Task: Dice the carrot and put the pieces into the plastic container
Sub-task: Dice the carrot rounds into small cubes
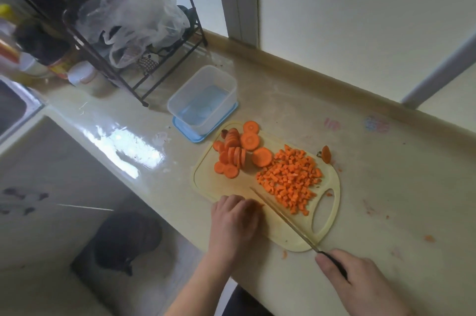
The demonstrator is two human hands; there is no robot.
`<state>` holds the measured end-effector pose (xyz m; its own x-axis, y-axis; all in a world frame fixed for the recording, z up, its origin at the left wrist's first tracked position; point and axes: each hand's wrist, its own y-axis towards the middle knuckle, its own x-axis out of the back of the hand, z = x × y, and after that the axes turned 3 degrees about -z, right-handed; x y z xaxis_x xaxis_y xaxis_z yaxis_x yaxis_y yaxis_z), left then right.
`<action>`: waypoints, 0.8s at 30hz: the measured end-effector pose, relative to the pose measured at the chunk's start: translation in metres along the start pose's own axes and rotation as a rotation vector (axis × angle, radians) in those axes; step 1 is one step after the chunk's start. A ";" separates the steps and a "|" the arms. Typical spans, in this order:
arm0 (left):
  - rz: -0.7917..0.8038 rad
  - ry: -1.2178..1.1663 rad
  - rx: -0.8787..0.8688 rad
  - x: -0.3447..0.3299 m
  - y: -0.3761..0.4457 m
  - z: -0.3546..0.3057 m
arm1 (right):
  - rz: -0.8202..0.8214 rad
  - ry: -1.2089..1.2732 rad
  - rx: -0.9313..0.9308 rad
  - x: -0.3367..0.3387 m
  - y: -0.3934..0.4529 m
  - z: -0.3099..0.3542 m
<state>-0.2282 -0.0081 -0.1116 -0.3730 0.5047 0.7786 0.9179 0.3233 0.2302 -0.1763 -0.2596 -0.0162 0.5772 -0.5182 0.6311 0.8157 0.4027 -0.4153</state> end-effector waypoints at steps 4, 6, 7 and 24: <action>-0.064 -0.022 -0.011 -0.002 -0.004 0.002 | 0.022 -0.009 -0.027 -0.008 0.007 0.005; -0.095 -0.025 0.006 -0.003 -0.002 -0.001 | 0.020 -0.020 -0.059 -0.011 0.008 0.005; -0.104 -0.023 0.017 -0.005 -0.001 -0.004 | 0.024 -0.010 -0.064 -0.011 0.008 0.005; -0.114 -0.035 -0.052 -0.008 0.002 -0.008 | 0.020 -0.002 0.011 -0.015 -0.007 0.015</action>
<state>-0.2222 -0.0174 -0.1128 -0.4792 0.4952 0.7246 0.8746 0.3386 0.3470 -0.1915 -0.2439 -0.0129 0.5937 -0.5084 0.6238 0.8032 0.4211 -0.4212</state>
